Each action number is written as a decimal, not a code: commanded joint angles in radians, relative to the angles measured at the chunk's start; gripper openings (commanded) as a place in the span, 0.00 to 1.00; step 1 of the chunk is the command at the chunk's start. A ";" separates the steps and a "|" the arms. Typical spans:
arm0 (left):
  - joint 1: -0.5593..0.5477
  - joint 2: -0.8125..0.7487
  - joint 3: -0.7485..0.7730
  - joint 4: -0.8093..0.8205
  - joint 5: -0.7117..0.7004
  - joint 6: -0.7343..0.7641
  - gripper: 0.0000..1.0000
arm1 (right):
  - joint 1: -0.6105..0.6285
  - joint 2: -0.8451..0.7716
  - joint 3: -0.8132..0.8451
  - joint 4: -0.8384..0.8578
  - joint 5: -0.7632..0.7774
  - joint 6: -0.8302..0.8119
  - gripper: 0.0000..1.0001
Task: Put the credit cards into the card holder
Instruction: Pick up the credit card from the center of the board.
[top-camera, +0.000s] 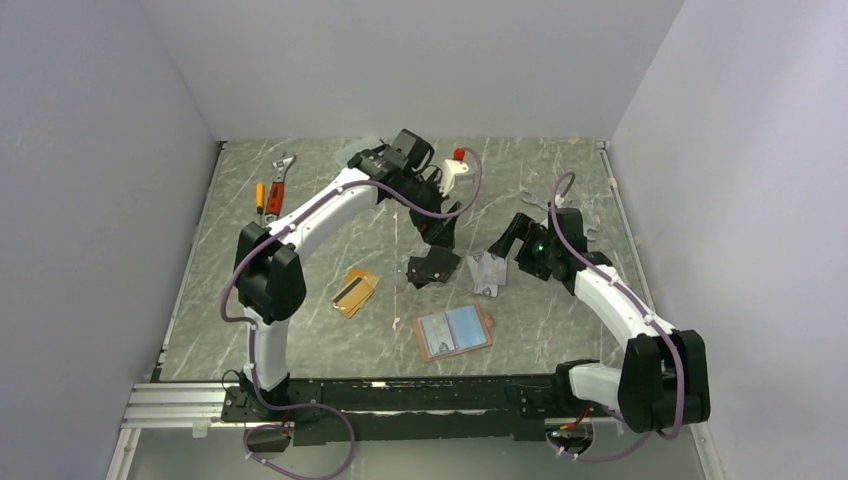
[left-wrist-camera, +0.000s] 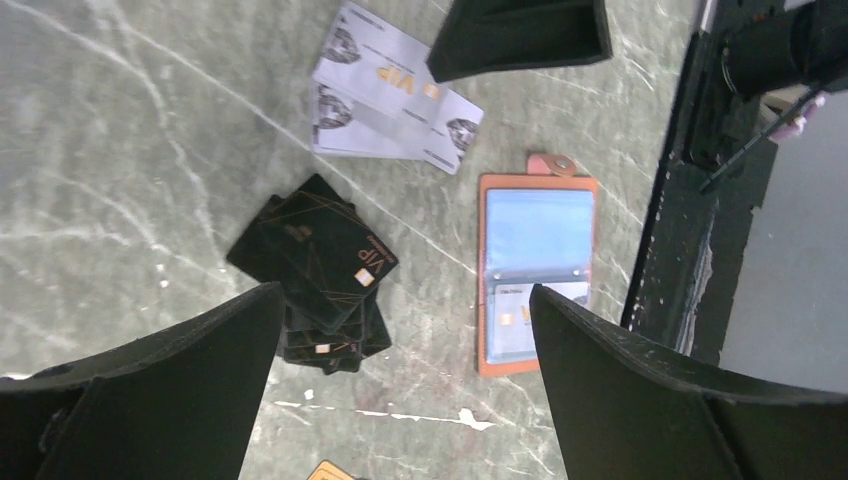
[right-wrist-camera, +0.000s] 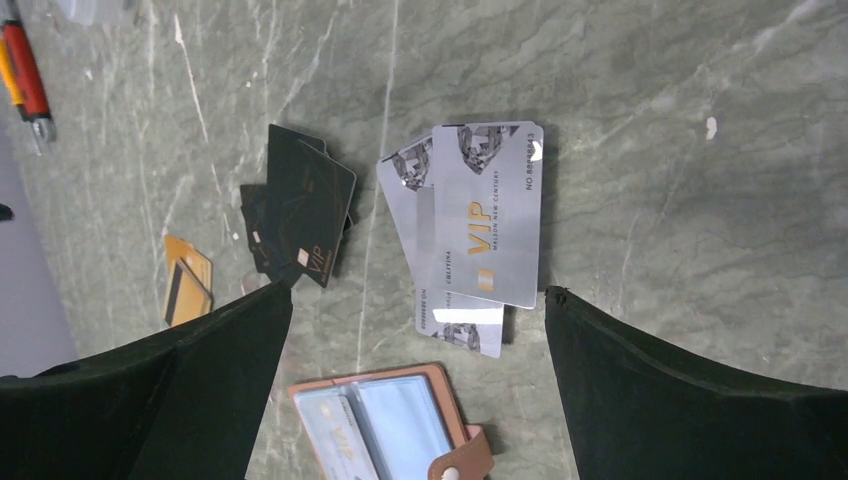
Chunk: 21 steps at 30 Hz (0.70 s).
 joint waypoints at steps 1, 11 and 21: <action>0.041 -0.036 0.108 -0.035 -0.054 -0.063 1.00 | -0.022 -0.016 -0.019 0.106 -0.067 0.034 1.00; 0.034 -0.012 -0.061 0.188 0.007 -0.193 0.99 | -0.031 0.013 -0.021 0.115 -0.027 0.025 1.00; -0.039 0.108 -0.112 0.408 -0.031 -0.221 0.90 | -0.073 0.088 -0.105 0.245 -0.053 0.072 0.83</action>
